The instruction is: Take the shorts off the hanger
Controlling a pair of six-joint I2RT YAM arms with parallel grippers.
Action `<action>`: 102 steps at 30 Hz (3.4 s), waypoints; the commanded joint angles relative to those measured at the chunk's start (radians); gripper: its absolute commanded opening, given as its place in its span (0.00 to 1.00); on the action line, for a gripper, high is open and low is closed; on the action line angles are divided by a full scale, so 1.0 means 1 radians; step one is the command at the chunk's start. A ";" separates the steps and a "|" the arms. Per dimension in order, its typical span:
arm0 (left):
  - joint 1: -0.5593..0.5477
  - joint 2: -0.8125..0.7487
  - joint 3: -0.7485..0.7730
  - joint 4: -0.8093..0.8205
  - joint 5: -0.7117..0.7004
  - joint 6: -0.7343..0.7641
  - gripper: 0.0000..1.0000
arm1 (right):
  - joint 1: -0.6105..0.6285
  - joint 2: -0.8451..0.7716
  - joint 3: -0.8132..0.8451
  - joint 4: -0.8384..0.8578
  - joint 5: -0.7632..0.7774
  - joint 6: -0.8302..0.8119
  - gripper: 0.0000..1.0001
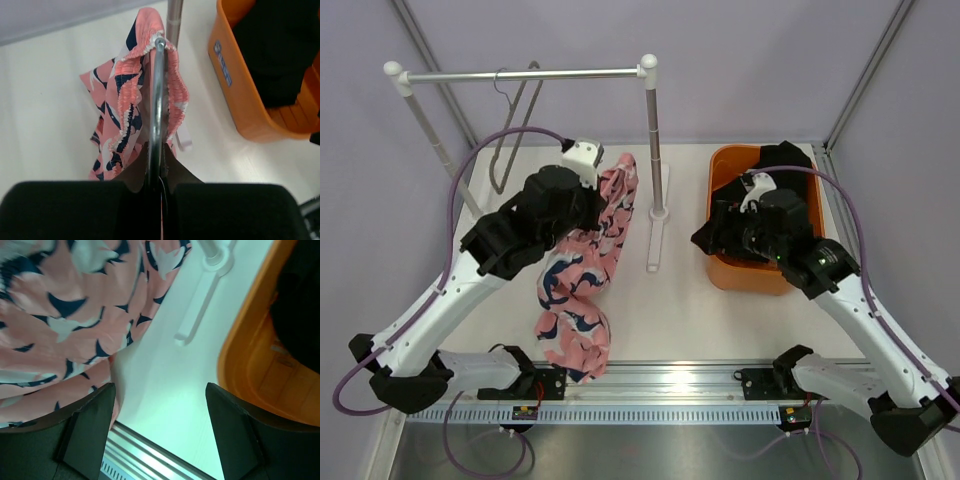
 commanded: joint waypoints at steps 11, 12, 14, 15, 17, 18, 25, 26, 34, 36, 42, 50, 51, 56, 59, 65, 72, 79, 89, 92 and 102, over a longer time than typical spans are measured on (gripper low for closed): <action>-0.126 -0.173 -0.293 0.102 0.033 -0.094 0.00 | 0.364 0.267 0.231 0.074 0.319 0.124 0.79; -0.131 -0.171 -0.296 0.104 0.031 -0.095 0.00 | 0.374 0.285 0.245 0.069 0.330 0.127 0.78; -0.146 -0.170 -0.304 0.108 0.025 -0.100 0.00 | 0.389 0.337 0.279 0.066 0.347 0.132 0.78; -0.150 -0.170 -0.306 0.111 0.024 -0.100 0.00 | 0.403 0.353 0.288 0.068 0.348 0.134 0.78; -0.157 -0.168 -0.313 0.118 0.021 -0.098 0.00 | 0.415 0.393 0.311 0.071 0.363 0.141 0.77; -0.158 -0.165 -0.316 0.118 0.021 -0.098 0.00 | 0.424 0.402 0.317 0.081 0.370 0.143 0.77; -0.178 -0.177 -0.329 0.122 0.007 -0.111 0.00 | 0.427 0.476 0.339 0.086 0.422 0.149 0.76; -0.184 -0.182 -0.329 0.121 0.005 -0.111 0.00 | 0.427 0.480 0.336 0.100 0.428 0.151 0.75; -0.215 -0.217 -0.335 0.085 -0.010 -0.120 0.00 | 0.427 0.537 0.379 0.095 0.495 0.143 0.43; -0.218 -0.242 -0.347 0.079 -0.012 -0.123 0.00 | 0.427 0.545 0.386 0.089 0.508 0.138 0.28; -0.226 -0.323 -0.396 0.033 0.005 -0.125 0.00 | 0.391 0.548 0.413 0.036 0.597 0.135 0.00; -0.244 -0.503 -0.488 0.030 0.065 -0.109 0.00 | 0.280 0.526 0.357 0.046 0.563 0.121 0.00; -0.244 -0.515 -0.497 0.026 0.067 -0.106 0.00 | 0.277 0.528 0.356 0.048 0.555 0.121 0.00; -0.244 -0.546 -0.504 0.047 0.125 -0.082 0.00 | 0.277 0.539 0.351 0.063 0.517 0.121 0.00; -0.244 -0.559 -0.514 0.099 0.123 -0.077 0.00 | 0.282 0.539 0.334 0.087 0.457 0.121 0.00; -0.244 -0.552 -0.533 0.251 0.053 -0.065 0.00 | 0.347 0.527 0.294 0.100 0.423 0.117 0.00; -0.244 -0.477 -0.510 0.438 -0.221 -0.040 0.00 | 0.550 0.491 0.305 0.040 0.497 0.143 0.00; -0.243 -0.376 -0.487 0.694 -0.360 0.001 0.00 | 0.674 0.433 0.348 -0.037 0.563 0.147 0.00; -0.140 -0.283 -0.507 0.975 -0.513 0.098 0.00 | 0.829 0.336 0.451 -0.131 0.600 0.115 0.00; -0.056 -0.262 -0.473 0.981 -0.444 0.046 0.00 | 0.863 0.352 0.483 -0.171 0.609 0.100 0.00; 0.173 -0.122 -0.139 0.719 0.000 -0.034 0.00 | 0.880 0.370 0.540 -0.257 0.646 0.056 0.00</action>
